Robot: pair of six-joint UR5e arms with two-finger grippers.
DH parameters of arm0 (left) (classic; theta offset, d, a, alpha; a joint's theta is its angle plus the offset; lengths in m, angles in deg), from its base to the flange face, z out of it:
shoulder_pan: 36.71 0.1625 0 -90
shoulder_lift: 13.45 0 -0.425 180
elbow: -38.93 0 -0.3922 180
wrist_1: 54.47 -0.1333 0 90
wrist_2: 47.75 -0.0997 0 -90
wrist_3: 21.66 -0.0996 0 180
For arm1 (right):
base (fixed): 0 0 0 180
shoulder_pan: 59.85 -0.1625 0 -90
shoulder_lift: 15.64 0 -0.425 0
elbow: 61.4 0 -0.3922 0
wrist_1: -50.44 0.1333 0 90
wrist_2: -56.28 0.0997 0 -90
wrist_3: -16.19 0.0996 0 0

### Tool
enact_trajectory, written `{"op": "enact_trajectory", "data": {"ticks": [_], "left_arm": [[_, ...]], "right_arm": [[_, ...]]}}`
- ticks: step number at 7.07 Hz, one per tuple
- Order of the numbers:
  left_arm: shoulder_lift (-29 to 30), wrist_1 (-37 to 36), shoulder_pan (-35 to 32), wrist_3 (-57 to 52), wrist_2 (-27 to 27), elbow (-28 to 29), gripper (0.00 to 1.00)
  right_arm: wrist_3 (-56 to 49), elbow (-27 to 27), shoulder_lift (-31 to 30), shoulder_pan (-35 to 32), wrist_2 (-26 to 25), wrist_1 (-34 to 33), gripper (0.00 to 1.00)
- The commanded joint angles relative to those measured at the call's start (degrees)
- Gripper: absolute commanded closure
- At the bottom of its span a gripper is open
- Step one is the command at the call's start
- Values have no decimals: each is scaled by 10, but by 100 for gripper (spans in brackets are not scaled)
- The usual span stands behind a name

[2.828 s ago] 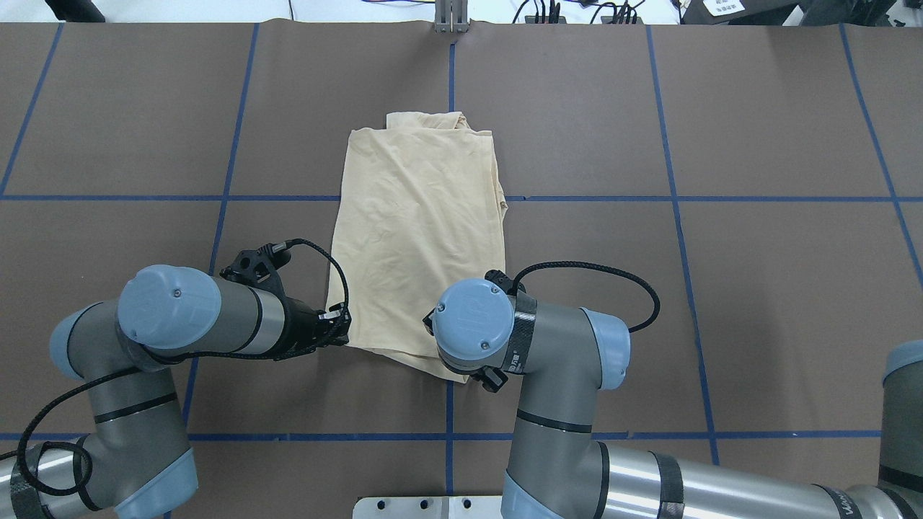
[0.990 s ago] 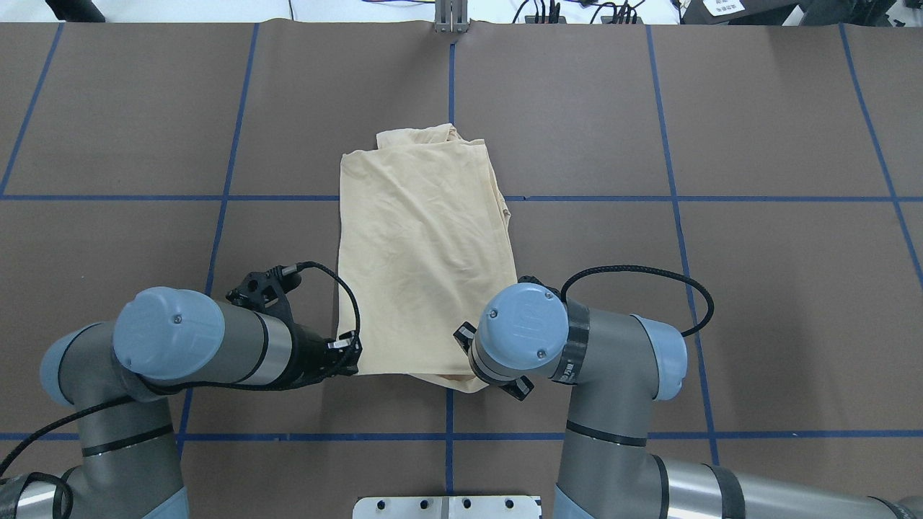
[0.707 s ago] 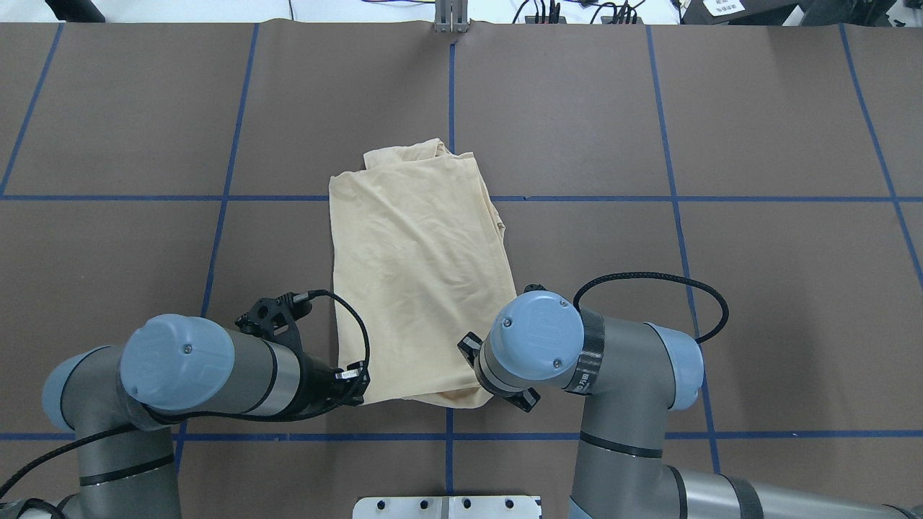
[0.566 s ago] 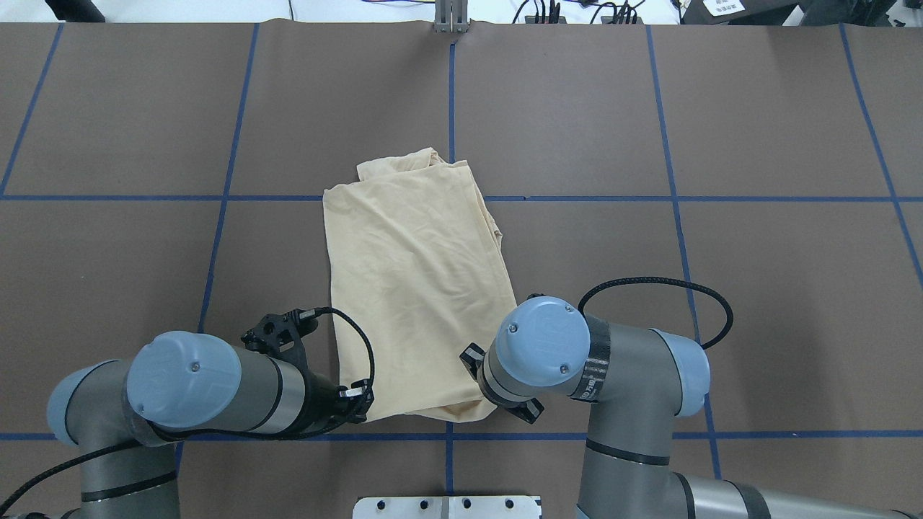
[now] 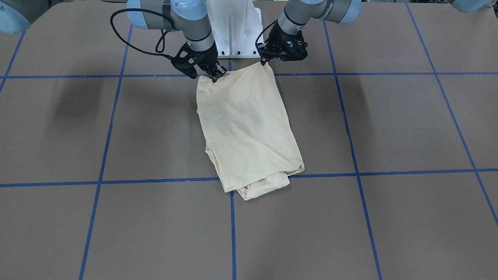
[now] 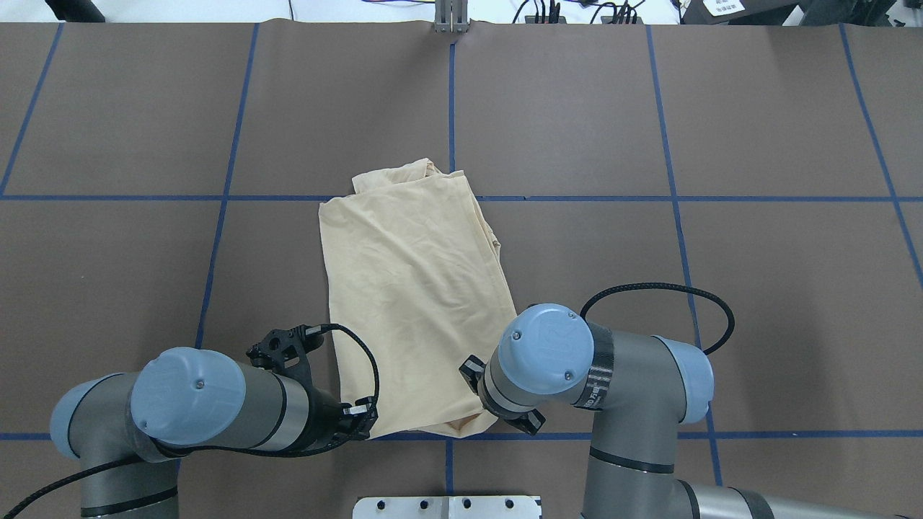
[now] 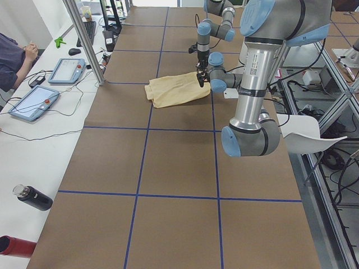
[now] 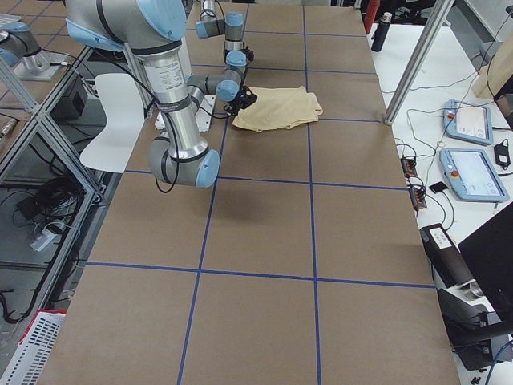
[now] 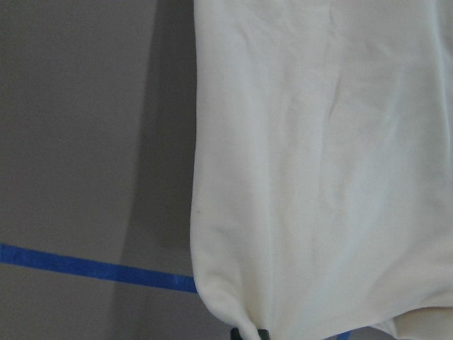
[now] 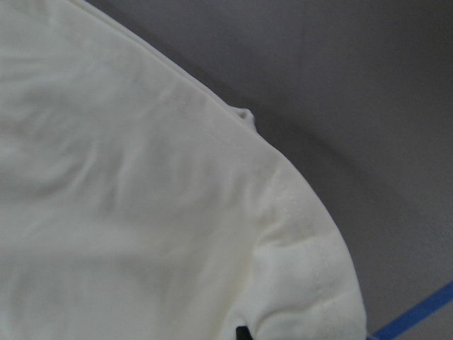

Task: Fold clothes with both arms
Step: 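Lift the near edge with both grippers and fold it away from the robot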

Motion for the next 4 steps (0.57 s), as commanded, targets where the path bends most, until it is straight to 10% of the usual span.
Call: {"op": "enact_trajectory", "data": {"ticks": [1, 4], "left_arm": [[9, -52, -50, -29, 33, -23, 100], [20, -53, -167, -86, 86, -14, 100]], "right_arm": [[-53, -1, 28, -45, -2, 1, 100], [-119, -19, 57, -75, -23, 4, 100]]}}
